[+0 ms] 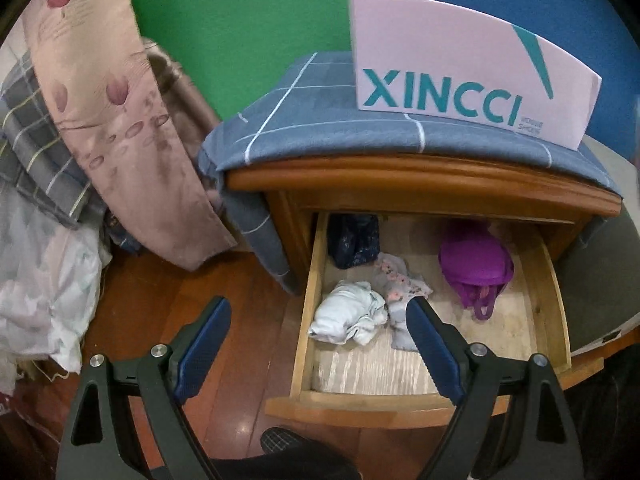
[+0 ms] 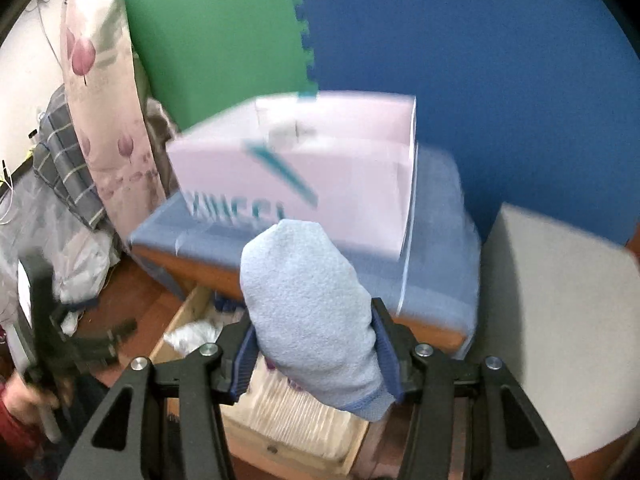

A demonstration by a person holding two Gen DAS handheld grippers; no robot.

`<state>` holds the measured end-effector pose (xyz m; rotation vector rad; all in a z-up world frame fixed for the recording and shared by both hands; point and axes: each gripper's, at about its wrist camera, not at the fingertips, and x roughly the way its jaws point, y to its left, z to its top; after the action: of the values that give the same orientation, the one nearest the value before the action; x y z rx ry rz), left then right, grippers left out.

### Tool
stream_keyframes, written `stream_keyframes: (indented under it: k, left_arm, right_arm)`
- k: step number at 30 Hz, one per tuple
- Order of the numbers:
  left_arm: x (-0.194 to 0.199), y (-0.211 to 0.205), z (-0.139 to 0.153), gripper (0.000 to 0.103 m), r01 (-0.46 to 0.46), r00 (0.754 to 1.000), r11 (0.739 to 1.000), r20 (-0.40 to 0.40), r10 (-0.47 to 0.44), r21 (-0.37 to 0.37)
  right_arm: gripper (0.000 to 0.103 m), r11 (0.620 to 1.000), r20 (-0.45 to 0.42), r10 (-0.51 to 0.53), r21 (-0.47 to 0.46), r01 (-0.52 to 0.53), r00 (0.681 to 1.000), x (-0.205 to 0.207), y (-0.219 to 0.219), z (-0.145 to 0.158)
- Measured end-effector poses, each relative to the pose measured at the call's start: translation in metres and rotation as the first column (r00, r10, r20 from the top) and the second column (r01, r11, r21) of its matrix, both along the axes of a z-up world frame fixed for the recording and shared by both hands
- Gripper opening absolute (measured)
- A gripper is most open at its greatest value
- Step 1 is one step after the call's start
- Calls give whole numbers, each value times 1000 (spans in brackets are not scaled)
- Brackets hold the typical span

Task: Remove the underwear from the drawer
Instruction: 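Carry light blue underwear to the box with right tool while left tool returns, then lower the light blue underwear into the box and open the right tool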

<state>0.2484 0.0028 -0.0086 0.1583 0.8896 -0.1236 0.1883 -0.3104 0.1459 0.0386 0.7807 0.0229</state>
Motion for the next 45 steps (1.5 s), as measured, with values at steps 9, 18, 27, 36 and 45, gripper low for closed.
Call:
stream_keyframes:
  k: [9,18,27,36,45]
  left_arm:
    - [0,11,-6,92,-51,999,999,-7,51,3]
    - [1,12,-7,93,-38,999,999,3,38,22]
    - [9,14,-9,94,-46,999,999,-5,46,20]
    - [20,14,-21,94,-31,999,999,-39,31,7]
    - [19,11,-32,94,-18,997,1000,-68,19,10]
  right_arm:
    - [52,997,77,2,-78,4,997,80,7,99]
    - [52,989,-19,-81,-129,78,997,167,6,86]
    - [53,982,-167,-159,-131,138,973,211,-9,22]
    - [58,974,-216,-199,-155,168,956,220,-15,-3]
    - [74,962,-121,-174,-233,143,977,210,2,28]
